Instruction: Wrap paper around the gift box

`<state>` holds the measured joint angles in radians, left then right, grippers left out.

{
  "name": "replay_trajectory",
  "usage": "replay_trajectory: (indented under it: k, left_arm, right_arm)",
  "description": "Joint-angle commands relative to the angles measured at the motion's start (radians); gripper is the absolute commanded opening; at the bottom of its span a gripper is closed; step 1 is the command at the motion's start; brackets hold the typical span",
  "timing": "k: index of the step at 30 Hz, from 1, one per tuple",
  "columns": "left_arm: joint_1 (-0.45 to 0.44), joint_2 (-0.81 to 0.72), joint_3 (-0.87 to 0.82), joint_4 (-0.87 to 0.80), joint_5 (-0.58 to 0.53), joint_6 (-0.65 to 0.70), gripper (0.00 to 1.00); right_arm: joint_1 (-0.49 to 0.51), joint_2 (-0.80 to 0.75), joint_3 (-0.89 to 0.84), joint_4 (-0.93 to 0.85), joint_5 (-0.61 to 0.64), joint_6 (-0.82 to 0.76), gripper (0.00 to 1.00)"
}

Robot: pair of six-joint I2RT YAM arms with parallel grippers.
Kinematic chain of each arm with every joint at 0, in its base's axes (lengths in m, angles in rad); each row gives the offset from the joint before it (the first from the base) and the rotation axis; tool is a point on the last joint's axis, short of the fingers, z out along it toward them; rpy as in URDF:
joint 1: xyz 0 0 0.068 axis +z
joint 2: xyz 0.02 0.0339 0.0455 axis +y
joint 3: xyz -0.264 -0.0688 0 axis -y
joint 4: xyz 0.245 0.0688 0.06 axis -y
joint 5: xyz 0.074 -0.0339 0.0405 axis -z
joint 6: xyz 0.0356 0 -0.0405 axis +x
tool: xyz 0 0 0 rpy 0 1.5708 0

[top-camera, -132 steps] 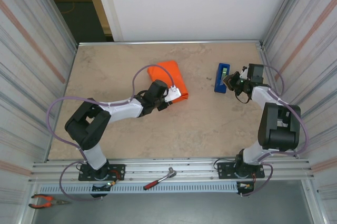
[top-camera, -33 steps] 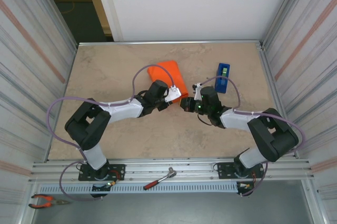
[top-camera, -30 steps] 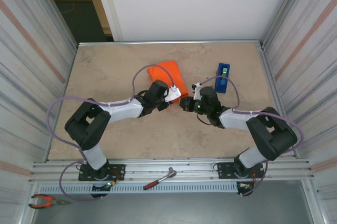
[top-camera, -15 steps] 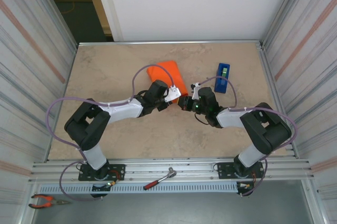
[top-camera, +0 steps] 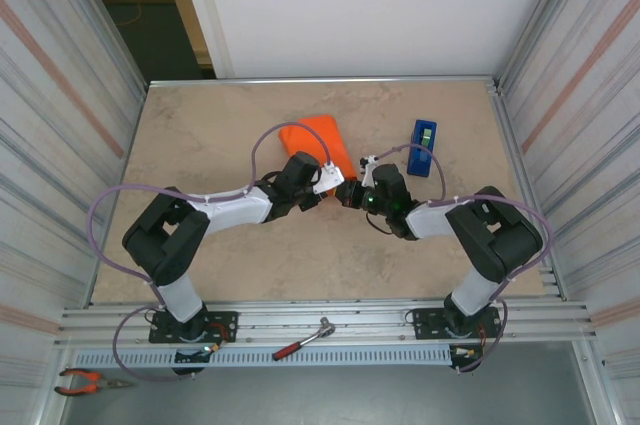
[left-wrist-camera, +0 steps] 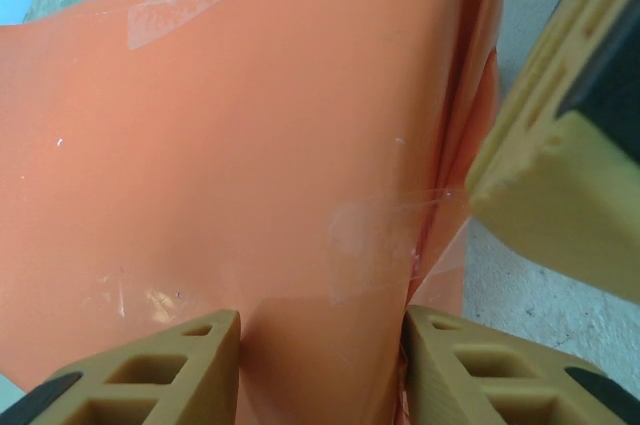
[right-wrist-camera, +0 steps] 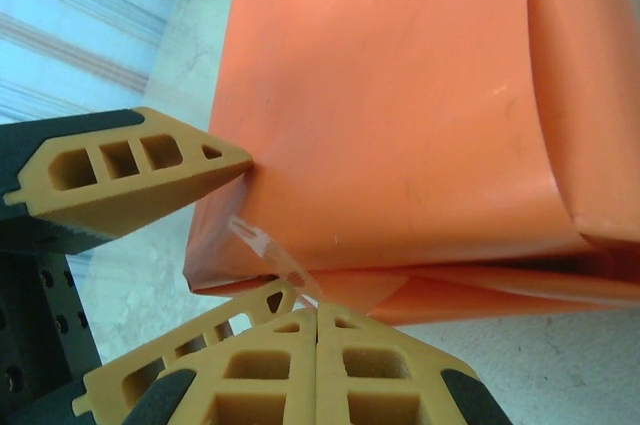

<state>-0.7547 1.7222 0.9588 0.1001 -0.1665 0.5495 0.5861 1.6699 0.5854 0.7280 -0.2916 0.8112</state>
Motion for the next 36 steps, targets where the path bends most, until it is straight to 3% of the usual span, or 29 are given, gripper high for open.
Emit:
replay_trajectory:
  k: [1, 24, 36]
  left_arm:
    - [-0.011, -0.003, -0.005, -0.117, 0.009, -0.028, 0.44]
    - [-0.015, -0.004, -0.005, -0.127, 0.004, -0.034, 0.43]
    - [-0.018, -0.004, -0.004, -0.135, 0.001, -0.040, 0.43]
  right_arm:
    - [0.004, 0.023, 0.027, 0.040, 0.006, 0.025, 0.00]
    - [-0.014, 0.070, 0.056, 0.052, -0.022, 0.041, 0.00]
    - [-0.014, 0.018, 0.025, 0.028, -0.024, 0.027, 0.04]
